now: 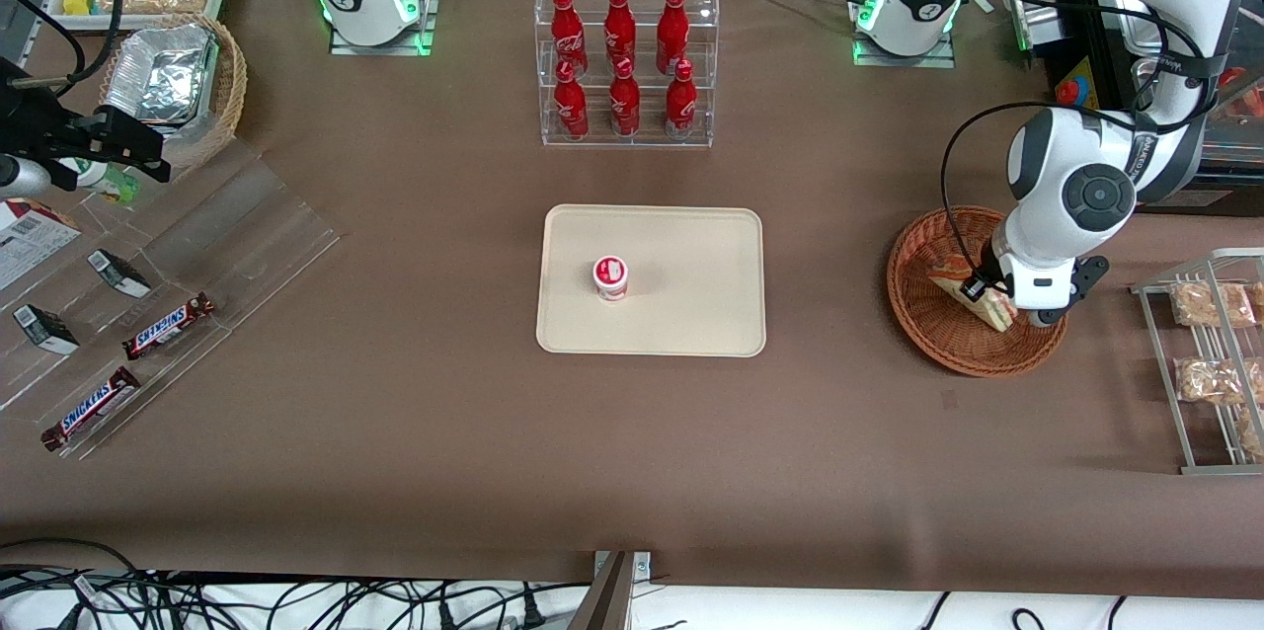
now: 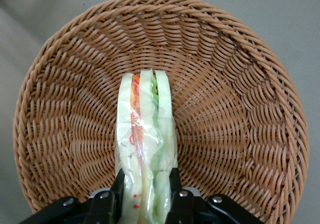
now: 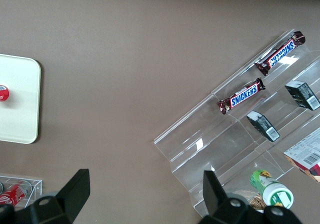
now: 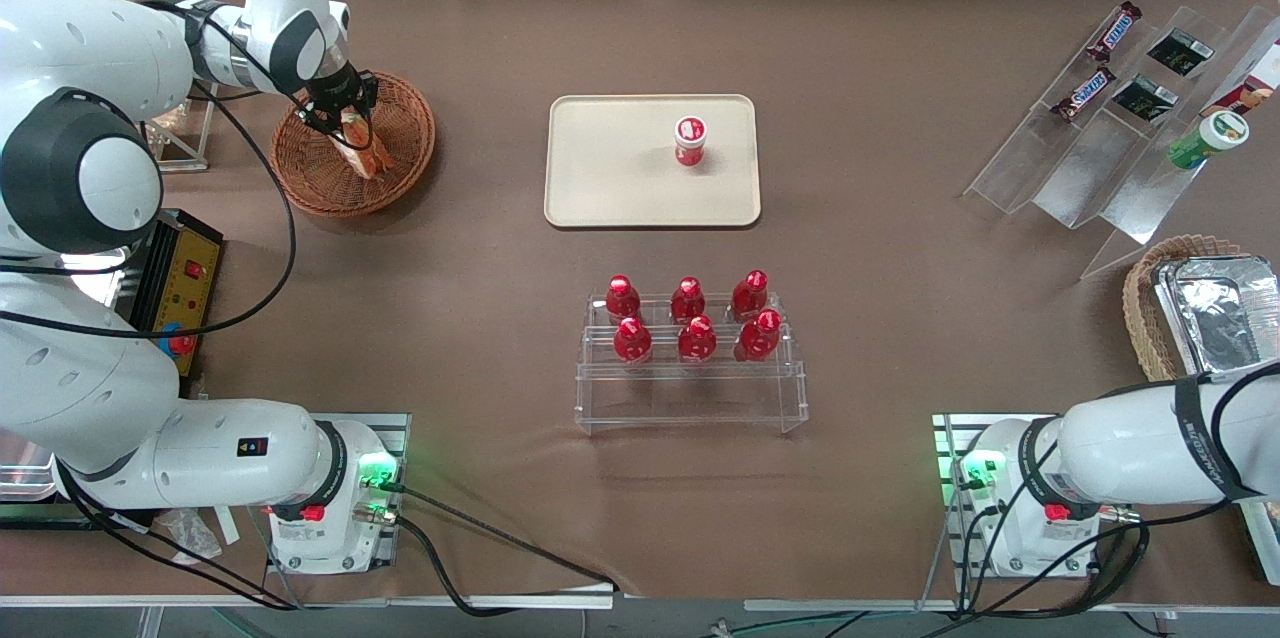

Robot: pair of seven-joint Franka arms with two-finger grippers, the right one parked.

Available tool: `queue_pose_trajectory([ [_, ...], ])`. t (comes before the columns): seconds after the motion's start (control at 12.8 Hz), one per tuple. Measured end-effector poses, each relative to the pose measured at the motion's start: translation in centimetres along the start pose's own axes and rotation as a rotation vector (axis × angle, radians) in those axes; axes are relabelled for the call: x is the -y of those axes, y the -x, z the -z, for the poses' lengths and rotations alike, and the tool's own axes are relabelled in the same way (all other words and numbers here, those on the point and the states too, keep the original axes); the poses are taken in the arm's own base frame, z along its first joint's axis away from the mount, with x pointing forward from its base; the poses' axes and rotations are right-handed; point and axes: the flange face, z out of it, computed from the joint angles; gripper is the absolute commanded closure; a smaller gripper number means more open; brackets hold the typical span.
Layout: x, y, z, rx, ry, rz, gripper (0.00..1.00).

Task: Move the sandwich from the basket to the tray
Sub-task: 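Close the left gripper on the wrapped sandwich's edge, then lift the sandwich and carry it with the left gripper over the cream tray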

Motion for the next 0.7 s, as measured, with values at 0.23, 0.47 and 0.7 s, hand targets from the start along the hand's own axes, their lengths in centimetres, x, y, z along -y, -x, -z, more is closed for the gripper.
queue_pose_trajectory([
  [0.23, -0.9, 0.7, 0.6, -0.004, 0.01, -0.02, 0.63],
  [0.47, -3.0, 1.7, 4.4, 0.015, -0.024, -0.061, 0.63],
  [0.7, -5.3, 1.9, 11.6, 0.03, -0.074, -0.164, 0.63],
])
